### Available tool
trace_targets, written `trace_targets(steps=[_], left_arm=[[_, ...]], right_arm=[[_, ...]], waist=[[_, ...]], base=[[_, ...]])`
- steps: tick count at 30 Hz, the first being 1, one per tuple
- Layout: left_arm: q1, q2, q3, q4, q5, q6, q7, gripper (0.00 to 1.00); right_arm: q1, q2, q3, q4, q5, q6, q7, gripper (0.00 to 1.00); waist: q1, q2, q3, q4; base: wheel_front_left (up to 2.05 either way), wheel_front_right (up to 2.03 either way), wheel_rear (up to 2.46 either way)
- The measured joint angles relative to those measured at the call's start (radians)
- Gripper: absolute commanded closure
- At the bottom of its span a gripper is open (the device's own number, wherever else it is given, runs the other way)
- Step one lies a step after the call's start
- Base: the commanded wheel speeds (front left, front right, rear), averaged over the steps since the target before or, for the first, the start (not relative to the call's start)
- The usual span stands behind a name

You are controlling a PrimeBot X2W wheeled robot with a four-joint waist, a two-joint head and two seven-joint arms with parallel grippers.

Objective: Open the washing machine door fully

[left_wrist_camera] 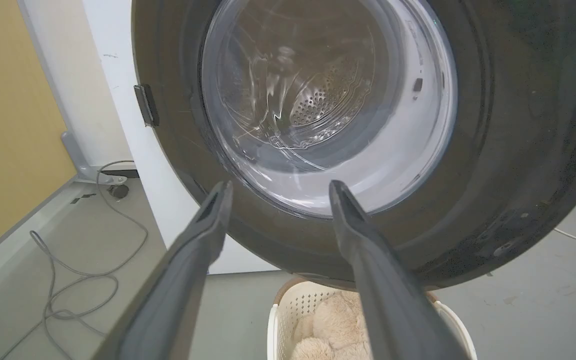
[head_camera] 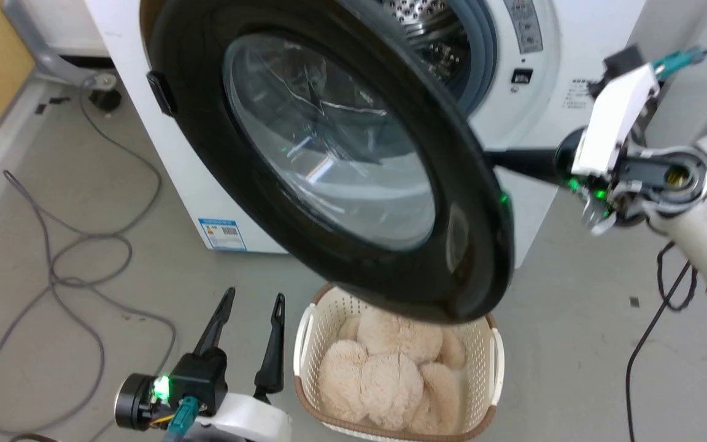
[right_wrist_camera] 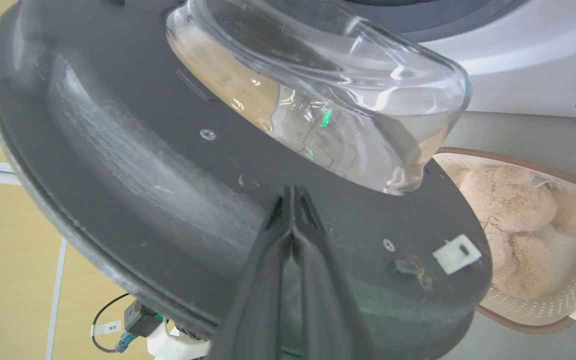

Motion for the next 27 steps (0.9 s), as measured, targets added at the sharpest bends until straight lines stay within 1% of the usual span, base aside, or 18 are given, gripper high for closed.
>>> trace_targets(steps=[9,15,20,22,23,24,25,27], left_arm=[[0.039,0.012,-0.001,0.044,-0.011,0.000,0.000,0.00],[0.040,0.021,-0.003,0.054,-0.017,0.003,0.002,0.00],[0.044,0.025,-0.005,0.061,-0.017,0.004,0.003,0.00],[0.047,0.025,-0.007,0.063,-0.018,0.004,0.004,0.00],[0.049,0.025,-0.007,0.063,-0.018,0.005,0.004,0.00],[0.051,0.025,-0.008,0.064,-0.019,0.005,0.004,0.00],[0.053,0.025,-0.010,0.065,-0.021,0.005,0.004,0.00],[0.056,0.025,-0.012,0.066,-0.026,0.008,0.004,0.00]], right_arm=[[0.098,-0.046,0.067,-0.182,0.072,0.000,-0.029,1.00],[0.134,-0.077,0.140,-0.329,0.095,0.000,-0.094,1.00],[0.156,-0.085,0.199,-0.424,0.106,0.000,-0.186,1.00],[0.159,-0.087,0.205,-0.439,0.106,0.000,-0.258,1.00],[0.162,-0.091,0.205,-0.447,0.106,0.000,-0.297,0.81],[0.168,-0.096,0.201,-0.452,0.106,0.000,-0.341,0.50],[0.176,-0.101,0.196,-0.455,0.105,0.000,-0.389,0.00],[0.197,-0.119,0.187,-0.469,0.098,0.000,-0.477,0.00]], waist=[[0.0000,0.0000,-0.057,0.014],[0.0000,0.0000,-0.068,0.019],[0.0000,0.0000,-0.073,0.016],[0.0000,0.0000,-0.074,0.014],[-0.0001,0.0000,-0.074,0.012],[0.0000,0.0000,-0.074,0.011],[0.0000,0.0000,-0.075,0.010],[0.0000,0.0000,-0.079,0.007]], base=[[0.00,0.00,0.00],[0.00,0.00,0.00],[0.00,0.00,0.00],[0.00,0.00,0.00],[0.00,0.00,0.00],[0.00,0.00,0.00],[0.00,0.00,0.00],[0.00,0.00,0.00]])
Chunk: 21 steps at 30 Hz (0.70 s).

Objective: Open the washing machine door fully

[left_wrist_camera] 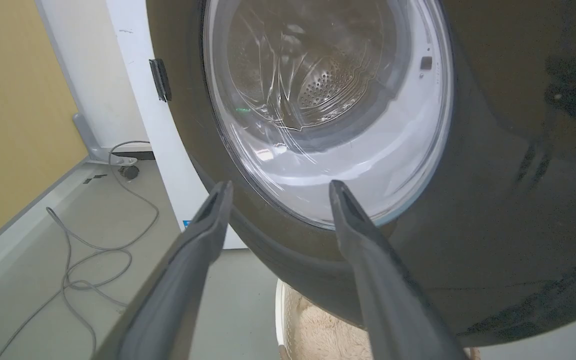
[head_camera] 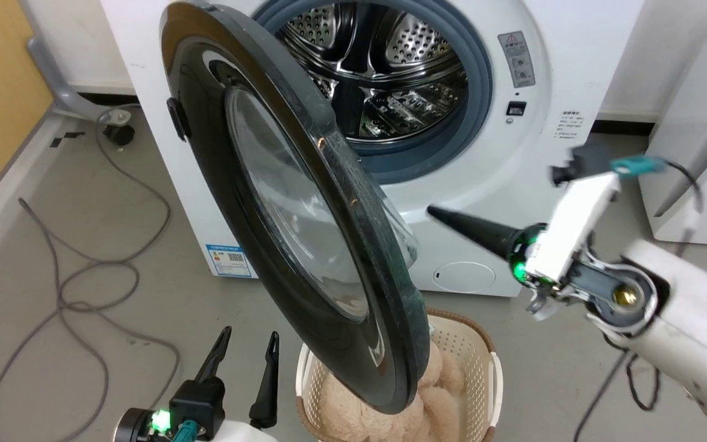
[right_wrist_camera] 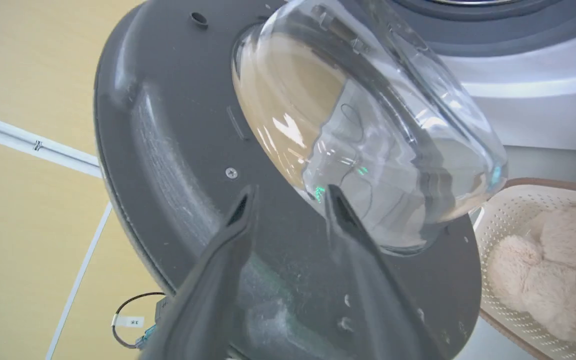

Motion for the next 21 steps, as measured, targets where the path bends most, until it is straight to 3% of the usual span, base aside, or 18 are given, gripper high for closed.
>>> trace_targets(steps=[7,12,16,21], left_arm=[[0.001,0.000,-0.004,0.008,-0.011,0.005,0.000,0.00],[0.003,0.002,0.007,0.010,-0.020,0.015,-0.001,0.00],[0.004,0.005,0.012,0.012,-0.028,0.022,-0.001,0.00],[0.004,0.005,0.014,0.013,-0.036,0.027,-0.001,0.00]], right_arm=[[0.158,-0.076,-0.032,-0.079,-0.059,0.000,-0.352,0.00],[0.291,-0.127,-0.052,-0.062,-0.149,0.000,-0.438,0.00],[0.426,-0.084,-0.280,0.049,-0.284,0.000,-0.439,0.00],[0.636,0.054,-0.612,0.141,-0.574,0.000,-0.439,0.00]], waist=[[0.0001,0.0000,-0.013,-0.012],[0.0000,0.0000,-0.018,-0.032],[0.0000,0.0000,-0.023,-0.053],[0.0000,0.0000,-0.032,-0.064]], base=[[0.00,0.00,0.00],[0.00,0.00,0.00],[0.00,0.00,0.00],[0.00,0.00,0.00]])
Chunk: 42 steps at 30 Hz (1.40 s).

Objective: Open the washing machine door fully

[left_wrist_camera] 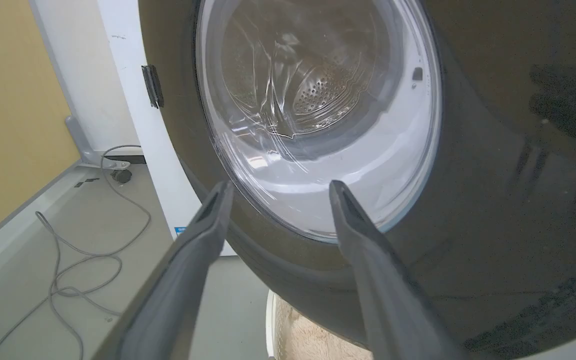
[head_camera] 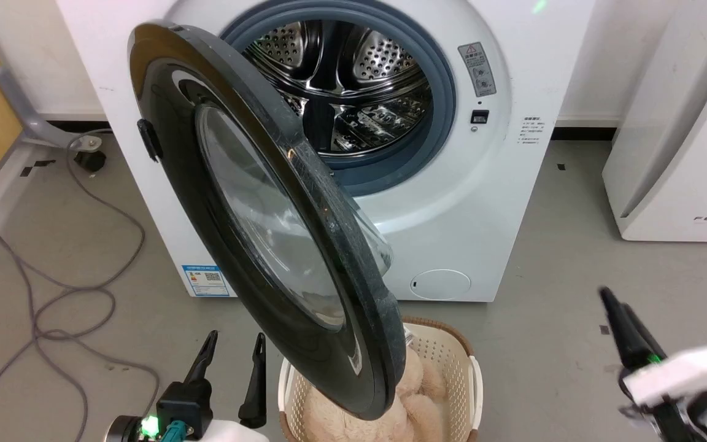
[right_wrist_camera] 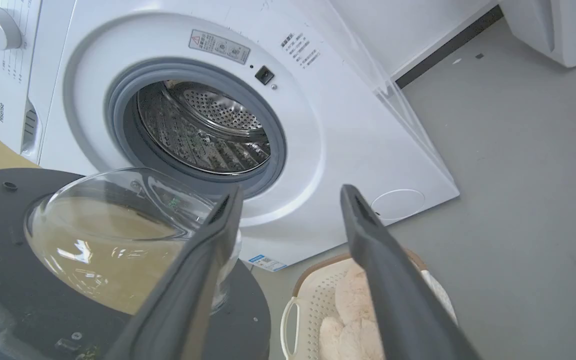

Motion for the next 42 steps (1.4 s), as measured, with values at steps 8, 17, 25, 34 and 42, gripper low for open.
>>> trace_targets(steps=[8,17,25,34,42], left_arm=[[0.008,0.006,0.006,-0.001,-0.009,0.007,-0.002,0.00],[0.009,0.018,0.008,0.000,-0.011,0.012,-0.003,0.00],[0.009,0.021,0.004,0.001,-0.011,0.012,-0.003,0.00],[0.009,0.024,0.001,-0.001,-0.011,0.013,-0.003,0.00],[0.009,0.027,-0.006,-0.010,-0.018,0.016,-0.003,1.00]], right_arm=[[0.263,0.237,-0.542,-0.119,-0.680,0.000,0.000,0.00],[0.375,0.421,-0.717,-0.523,-1.321,0.000,0.104,0.00],[0.467,0.436,-0.656,-0.646,-1.432,0.000,0.231,0.00],[0.492,0.437,-0.626,-0.592,-1.397,0.000,0.234,0.00],[0.492,0.437,-0.620,-0.573,-1.390,0.000,0.225,0.00]], waist=[[0.0000,0.0000,0.000,-0.013],[0.0000,0.0000,0.007,-0.007],[0.0000,0.0000,0.009,0.001],[0.0001,0.0000,0.015,0.006],[0.0000,0.0000,0.014,0.005]], base=[[0.00,0.00,0.00],[0.00,0.00,0.00],[0.00,0.00,0.00],[0.00,0.00,0.00],[0.00,0.00,0.00]])
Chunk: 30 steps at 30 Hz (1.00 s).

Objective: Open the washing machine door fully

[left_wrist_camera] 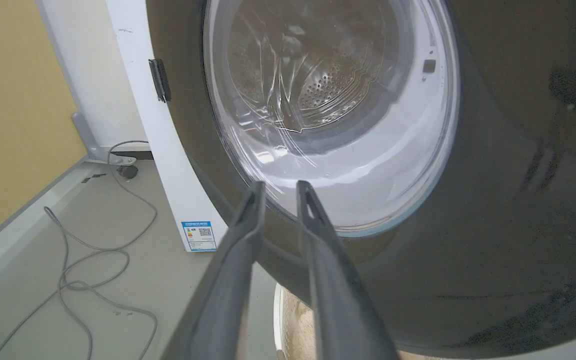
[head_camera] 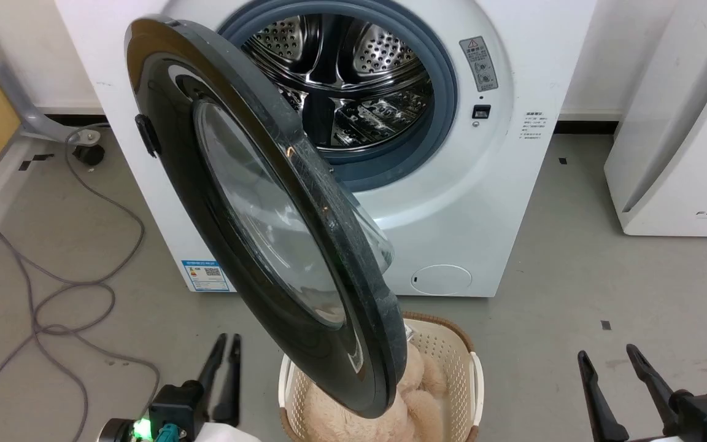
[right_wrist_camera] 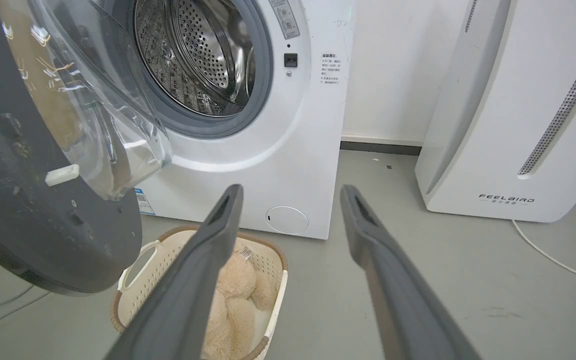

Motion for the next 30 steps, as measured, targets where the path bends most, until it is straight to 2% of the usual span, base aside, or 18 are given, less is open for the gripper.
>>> trace_targets(steps=[7,13,25,27,30], left_arm=[[0.000,0.008,-0.002,-0.030,0.000,0.000,0.000,1.00],[-0.006,0.007,0.002,-0.136,-0.008,0.009,0.000,1.00],[-0.042,-0.001,-0.001,-0.553,-0.003,0.026,0.000,1.00],[-0.081,-0.002,-0.036,-0.676,0.003,0.007,0.001,1.00],[-0.126,-0.008,-0.083,-0.740,0.003,-0.022,0.002,1.00]], right_arm=[[0.000,0.000,0.001,0.003,0.012,0.000,-0.010,0.00],[0.000,0.000,-0.002,0.003,0.019,0.000,-0.023,0.00],[0.000,0.000,-0.007,0.011,0.032,0.000,-0.023,0.00],[-0.001,0.000,-0.008,0.015,0.043,0.000,-0.023,0.00],[-0.001,0.000,-0.009,0.016,0.045,0.000,-0.023,0.00]], waist=[[0.0000,0.0000,-0.003,-0.001],[0.0000,0.0000,-0.005,0.000],[0.0000,0.0000,-0.001,0.001],[0.0001,0.0000,0.005,0.005],[0.0000,0.0000,0.013,0.007]], base=[[0.00,0.00,0.00],[0.00,0.00,0.00],[0.00,0.00,0.00],[0.00,0.00,0.00],[0.00,0.00,0.00]])
